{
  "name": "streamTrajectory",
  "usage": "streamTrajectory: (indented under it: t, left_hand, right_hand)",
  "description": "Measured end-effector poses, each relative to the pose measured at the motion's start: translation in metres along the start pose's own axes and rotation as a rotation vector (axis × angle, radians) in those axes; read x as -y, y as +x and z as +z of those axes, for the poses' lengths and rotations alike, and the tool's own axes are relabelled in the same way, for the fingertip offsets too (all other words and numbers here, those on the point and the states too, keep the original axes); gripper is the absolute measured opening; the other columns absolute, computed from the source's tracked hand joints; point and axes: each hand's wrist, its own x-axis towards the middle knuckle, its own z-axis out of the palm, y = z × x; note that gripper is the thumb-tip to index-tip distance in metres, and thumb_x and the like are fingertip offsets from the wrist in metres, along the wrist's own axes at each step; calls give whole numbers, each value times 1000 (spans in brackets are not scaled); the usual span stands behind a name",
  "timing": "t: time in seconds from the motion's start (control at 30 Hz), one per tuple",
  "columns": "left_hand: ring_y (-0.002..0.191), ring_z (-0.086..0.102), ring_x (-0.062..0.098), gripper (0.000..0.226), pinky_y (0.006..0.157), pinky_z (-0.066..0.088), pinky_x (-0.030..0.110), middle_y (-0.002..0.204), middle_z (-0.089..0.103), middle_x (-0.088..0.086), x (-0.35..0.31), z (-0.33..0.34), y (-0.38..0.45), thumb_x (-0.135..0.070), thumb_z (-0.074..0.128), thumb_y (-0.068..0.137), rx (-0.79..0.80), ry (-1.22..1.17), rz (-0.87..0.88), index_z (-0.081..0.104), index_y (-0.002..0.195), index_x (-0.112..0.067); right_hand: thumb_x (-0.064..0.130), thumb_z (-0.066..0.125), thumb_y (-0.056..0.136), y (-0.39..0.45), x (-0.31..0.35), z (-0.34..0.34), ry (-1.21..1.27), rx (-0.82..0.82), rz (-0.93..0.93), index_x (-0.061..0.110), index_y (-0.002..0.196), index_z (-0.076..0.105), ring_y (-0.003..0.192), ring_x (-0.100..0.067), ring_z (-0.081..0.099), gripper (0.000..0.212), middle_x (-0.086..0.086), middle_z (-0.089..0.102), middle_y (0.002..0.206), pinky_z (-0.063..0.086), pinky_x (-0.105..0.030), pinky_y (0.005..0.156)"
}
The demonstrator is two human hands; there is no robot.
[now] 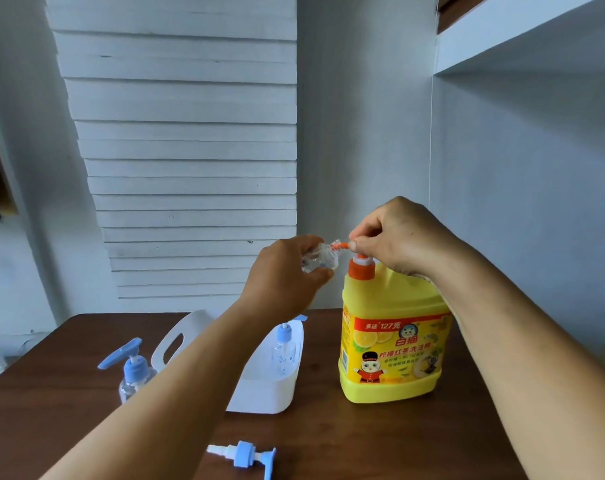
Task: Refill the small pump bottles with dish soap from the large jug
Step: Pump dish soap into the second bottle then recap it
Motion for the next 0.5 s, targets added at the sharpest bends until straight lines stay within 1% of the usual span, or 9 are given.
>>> streamTrajectory:
  t: [0.1, 0.23, 0.3, 0.37, 0.43, 0.5]
  left_hand:
    - [79, 55, 10, 32, 62, 38, 13, 91, 61, -9, 1, 1, -1, -29, 65, 83, 6, -2, -6, 63, 114, -23]
    - [82, 55, 10, 33, 62, 39, 12, 94, 60, -9, -3, -3, 2, -29, 65, 84, -3, -16, -4, 61, 116, -22]
    - [84, 56, 11, 34, 68, 43, 18, 97, 61, -8, -5, -5, 4, -29, 65, 84, -9, -16, 3, 61, 117, -22]
    - [83, 57, 12, 34, 72, 44, 22, 95, 61, -8, -4, -5, 4, -29, 65, 83, -15, -17, -1, 61, 117, -22]
    - [78, 55, 12, 31, 66, 42, 19, 91, 62, -8, -1, -2, 4, -29, 66, 83, -9, -6, -2, 63, 113, -23]
    - [74, 54, 12, 27, 61, 40, 18, 87, 63, -7, 2, 1, 1, -29, 66, 82, 7, -2, -11, 64, 108, -24]
  right_hand:
    - [21, 65, 86, 0, 1, 0, -9, 9, 7, 12, 91, 76, 73, -11, 57, 14, 2, 63, 84, 36, -15, 52]
    - [22, 65, 86, 4, 6, -11, -14, 16, 11, 12, 91, 76, 84, -19, 64, 15, 0, 70, 90, 42, -16, 58]
    - [22, 65, 86, 5, 7, -13, -9, 7, 13, 13, 91, 76, 89, -20, 65, 16, 0, 70, 90, 43, -16, 59]
    - [22, 65, 86, 4, 6, -11, 1, -4, 9, 12, 90, 76, 81, -16, 62, 15, 0, 69, 88, 42, -17, 57]
    - [21, 65, 86, 3, 4, -5, 7, -4, 11, 13, 89, 76, 72, -9, 57, 13, 1, 67, 86, 39, -15, 53]
    - [20, 66, 85, 2, 2, 1, 16, 2, 19, 14, 90, 75, 73, -10, 57, 12, 1, 66, 86, 37, -15, 53]
